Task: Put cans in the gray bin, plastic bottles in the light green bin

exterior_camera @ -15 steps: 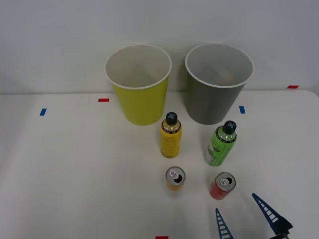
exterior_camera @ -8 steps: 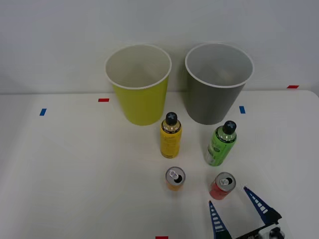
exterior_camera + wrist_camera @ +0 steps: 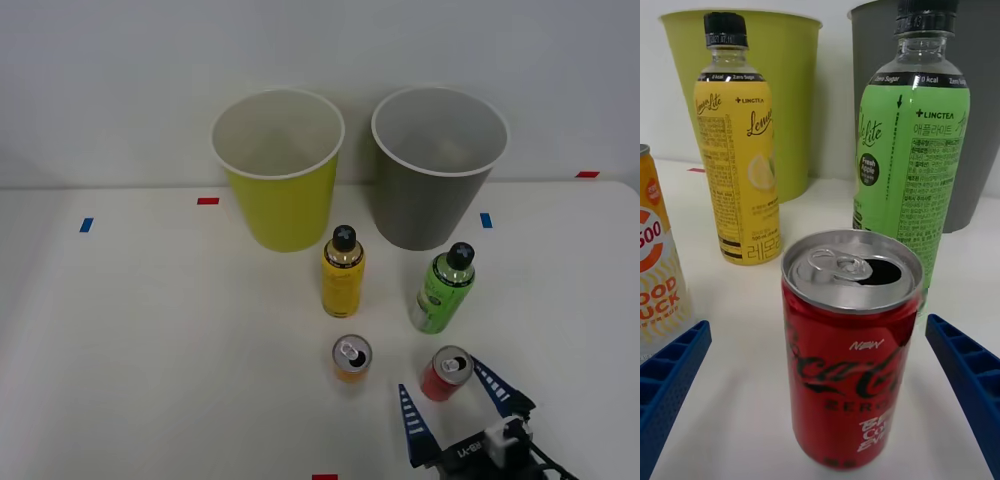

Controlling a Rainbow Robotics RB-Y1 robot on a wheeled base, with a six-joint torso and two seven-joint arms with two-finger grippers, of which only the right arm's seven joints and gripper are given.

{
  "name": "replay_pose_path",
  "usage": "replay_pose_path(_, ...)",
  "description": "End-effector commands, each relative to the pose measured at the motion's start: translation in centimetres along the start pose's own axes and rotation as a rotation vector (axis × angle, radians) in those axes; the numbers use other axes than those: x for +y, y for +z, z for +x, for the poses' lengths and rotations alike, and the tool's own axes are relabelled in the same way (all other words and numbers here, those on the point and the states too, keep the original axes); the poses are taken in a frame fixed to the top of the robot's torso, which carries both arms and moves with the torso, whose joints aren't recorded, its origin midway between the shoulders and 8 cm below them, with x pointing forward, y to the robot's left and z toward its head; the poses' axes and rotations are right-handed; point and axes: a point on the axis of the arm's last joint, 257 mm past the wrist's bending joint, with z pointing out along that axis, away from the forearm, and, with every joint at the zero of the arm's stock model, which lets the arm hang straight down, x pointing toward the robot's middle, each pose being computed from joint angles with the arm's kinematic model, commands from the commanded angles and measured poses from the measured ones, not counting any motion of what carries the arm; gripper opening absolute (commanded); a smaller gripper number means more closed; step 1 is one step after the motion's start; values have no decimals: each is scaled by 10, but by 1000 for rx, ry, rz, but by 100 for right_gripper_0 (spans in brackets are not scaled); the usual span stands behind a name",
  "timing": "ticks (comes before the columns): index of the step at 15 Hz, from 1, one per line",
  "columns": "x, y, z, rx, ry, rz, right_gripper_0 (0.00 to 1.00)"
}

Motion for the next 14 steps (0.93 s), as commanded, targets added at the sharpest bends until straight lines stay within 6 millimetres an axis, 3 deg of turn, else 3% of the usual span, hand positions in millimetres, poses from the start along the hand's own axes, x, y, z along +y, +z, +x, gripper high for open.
replay_pose_path(1,-2,14,0,10,5,19,100)
replay_pose_path(5,-10,23,-1,14,-4,38,100)
replay_pose_path(14,-6,19,1,20,8,37,100)
